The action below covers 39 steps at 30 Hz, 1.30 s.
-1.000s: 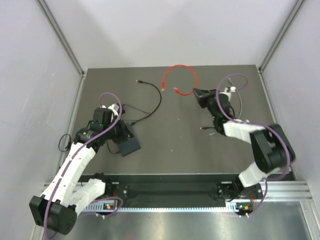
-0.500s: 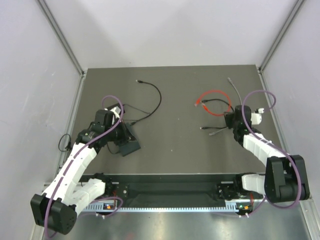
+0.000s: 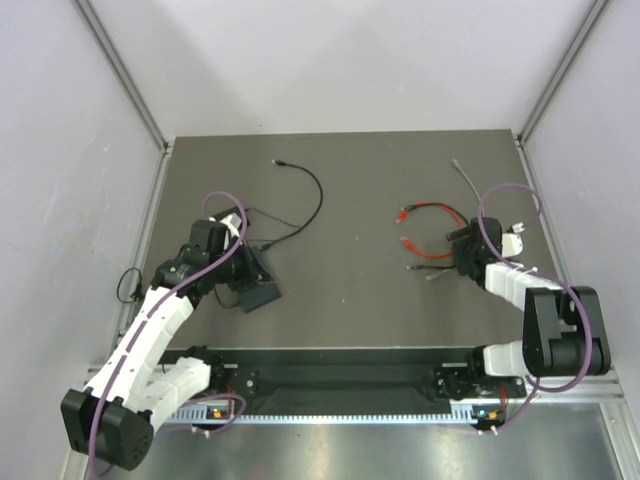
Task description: Pull the plug from the switch port
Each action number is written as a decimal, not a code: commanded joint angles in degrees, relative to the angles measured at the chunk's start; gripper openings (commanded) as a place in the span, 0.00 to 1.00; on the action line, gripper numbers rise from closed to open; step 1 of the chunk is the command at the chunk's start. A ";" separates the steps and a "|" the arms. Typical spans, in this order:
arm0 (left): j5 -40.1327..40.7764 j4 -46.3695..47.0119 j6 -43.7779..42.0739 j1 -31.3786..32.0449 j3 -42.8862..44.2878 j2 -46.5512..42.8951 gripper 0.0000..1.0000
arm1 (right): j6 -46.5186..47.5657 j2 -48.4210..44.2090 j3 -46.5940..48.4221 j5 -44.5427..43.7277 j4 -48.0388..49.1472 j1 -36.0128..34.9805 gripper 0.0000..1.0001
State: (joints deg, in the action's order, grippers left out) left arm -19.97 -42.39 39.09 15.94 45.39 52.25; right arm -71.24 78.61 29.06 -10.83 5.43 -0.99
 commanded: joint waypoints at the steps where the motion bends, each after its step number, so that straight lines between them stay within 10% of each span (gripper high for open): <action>1: 0.89 3.10 0.37 -0.13 -0.39 -0.48 0.04 | 7.51 -4.49 2.49 0.55 -0.68 0.56 0.69; 12: 16.35 -1.90 -0.16 -2.14 4.62 6.54 0.01 | 35.02 -13.93 13.73 -1.57 -7.02 -14.46 1.00; 21: 14.69 -0.68 -2.88 -9.70 5.77 11.56 0.00 | 29.49 -0.93 16.37 25.95 14.26 -24.64 1.00; 31: 16.45 4.59 0.81 -11.20 3.31 17.01 0.00 | 17.46 30.42 31.48 32.09 36.29 -38.28 0.41; 39: 17.41 7.76 1.78 -11.46 3.74 22.53 0.00 | 13.59 41.97 40.37 31.75 40.63 -42.77 0.36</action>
State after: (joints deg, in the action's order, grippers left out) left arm -3.99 -37.71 40.36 4.89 48.62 72.58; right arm -56.29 119.24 65.41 20.49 39.79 -42.35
